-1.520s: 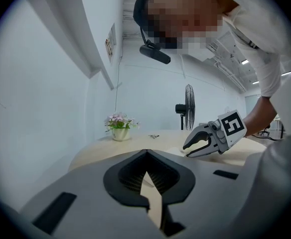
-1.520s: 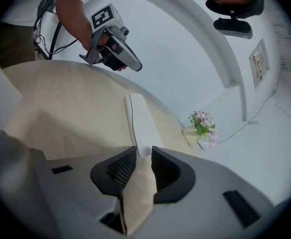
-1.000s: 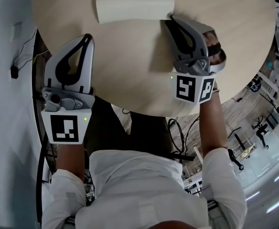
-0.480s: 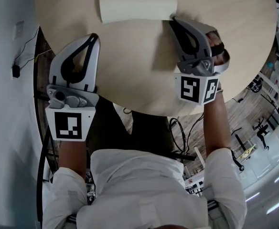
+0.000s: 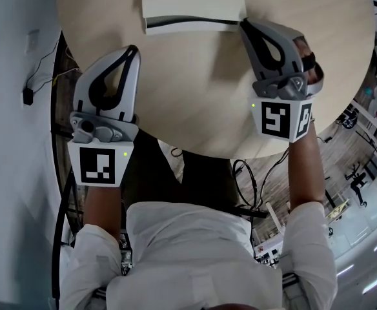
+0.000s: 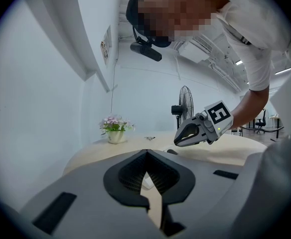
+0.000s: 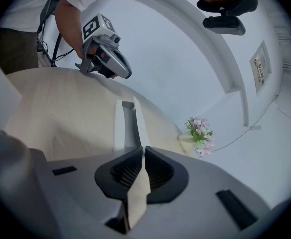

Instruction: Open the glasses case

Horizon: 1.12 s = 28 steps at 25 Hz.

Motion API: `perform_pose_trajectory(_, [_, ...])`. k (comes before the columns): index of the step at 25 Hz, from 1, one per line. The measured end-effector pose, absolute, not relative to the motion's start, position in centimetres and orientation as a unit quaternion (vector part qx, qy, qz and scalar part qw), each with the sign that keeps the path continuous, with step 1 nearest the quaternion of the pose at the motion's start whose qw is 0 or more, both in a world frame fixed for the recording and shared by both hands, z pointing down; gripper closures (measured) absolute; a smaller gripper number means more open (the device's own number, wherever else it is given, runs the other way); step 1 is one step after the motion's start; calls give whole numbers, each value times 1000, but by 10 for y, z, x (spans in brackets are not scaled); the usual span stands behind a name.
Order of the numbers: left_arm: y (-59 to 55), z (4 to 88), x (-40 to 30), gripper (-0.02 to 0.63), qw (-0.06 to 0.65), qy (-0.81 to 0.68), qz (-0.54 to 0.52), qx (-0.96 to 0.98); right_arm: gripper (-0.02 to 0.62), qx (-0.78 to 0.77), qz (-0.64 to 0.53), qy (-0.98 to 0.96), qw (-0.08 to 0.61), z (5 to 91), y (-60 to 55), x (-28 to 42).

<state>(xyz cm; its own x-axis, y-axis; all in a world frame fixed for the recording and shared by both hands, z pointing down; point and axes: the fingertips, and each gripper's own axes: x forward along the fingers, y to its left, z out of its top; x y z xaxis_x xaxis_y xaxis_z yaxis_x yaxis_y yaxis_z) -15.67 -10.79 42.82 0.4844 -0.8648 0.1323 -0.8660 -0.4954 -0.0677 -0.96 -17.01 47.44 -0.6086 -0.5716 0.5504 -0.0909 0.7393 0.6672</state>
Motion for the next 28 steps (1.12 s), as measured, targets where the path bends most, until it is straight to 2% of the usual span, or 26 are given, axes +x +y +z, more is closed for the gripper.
perform_pose_trajectory(5, [-107,423,-160,594,2,-504,72,861,563,205,-263,-874,354,459,-184,-18])
perform_pose_trajectory(13, [-106,419,-162,594,0,-506,74,860,566,203,-215,-886,357,458,-205,-16])
perform_pose_trajectory(23, [-105,419,-156,594,1,-499,75,863,566,208,-78,-906,361,466,-226,-8])
perform_pose_trajectory(28, [-102,421,-152,594,3,-497,76,865,565,190,-64,-918,343,470,-237,-9])
